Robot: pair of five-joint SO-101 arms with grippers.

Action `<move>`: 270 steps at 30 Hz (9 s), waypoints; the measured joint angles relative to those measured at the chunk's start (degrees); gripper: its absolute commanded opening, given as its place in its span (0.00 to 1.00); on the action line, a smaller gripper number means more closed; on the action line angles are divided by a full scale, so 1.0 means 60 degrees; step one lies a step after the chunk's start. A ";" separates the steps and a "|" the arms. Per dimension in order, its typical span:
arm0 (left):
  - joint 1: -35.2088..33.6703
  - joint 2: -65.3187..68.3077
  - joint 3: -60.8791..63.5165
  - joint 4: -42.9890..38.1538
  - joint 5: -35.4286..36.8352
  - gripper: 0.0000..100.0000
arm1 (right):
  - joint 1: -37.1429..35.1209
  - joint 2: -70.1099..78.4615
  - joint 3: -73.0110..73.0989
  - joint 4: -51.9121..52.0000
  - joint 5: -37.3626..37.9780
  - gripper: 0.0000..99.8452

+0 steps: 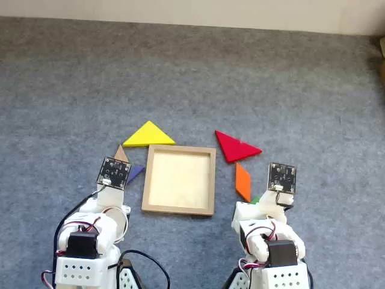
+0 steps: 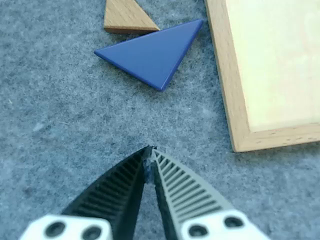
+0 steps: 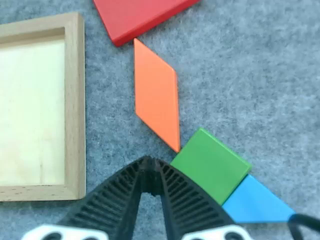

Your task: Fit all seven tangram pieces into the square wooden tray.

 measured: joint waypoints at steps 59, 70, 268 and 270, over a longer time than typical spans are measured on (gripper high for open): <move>0.0000 0.0000 0.0000 0.0000 0.0000 0.00 | 0.0000 0.0000 0.0000 0.0000 0.0000 0.01; 0.0000 0.0000 0.0000 0.0000 0.0000 0.00 | 0.0000 0.0000 0.0000 0.0000 0.0000 0.01; 0.0000 0.0000 0.0000 0.0000 0.0000 0.00 | 0.0147 2.2725 -1.7128 0.0190 0.6081 0.34; 0.0000 0.0000 0.0000 0.0000 0.0000 0.00 | 0.0205 2.2725 -1.7128 0.0234 0.6095 0.34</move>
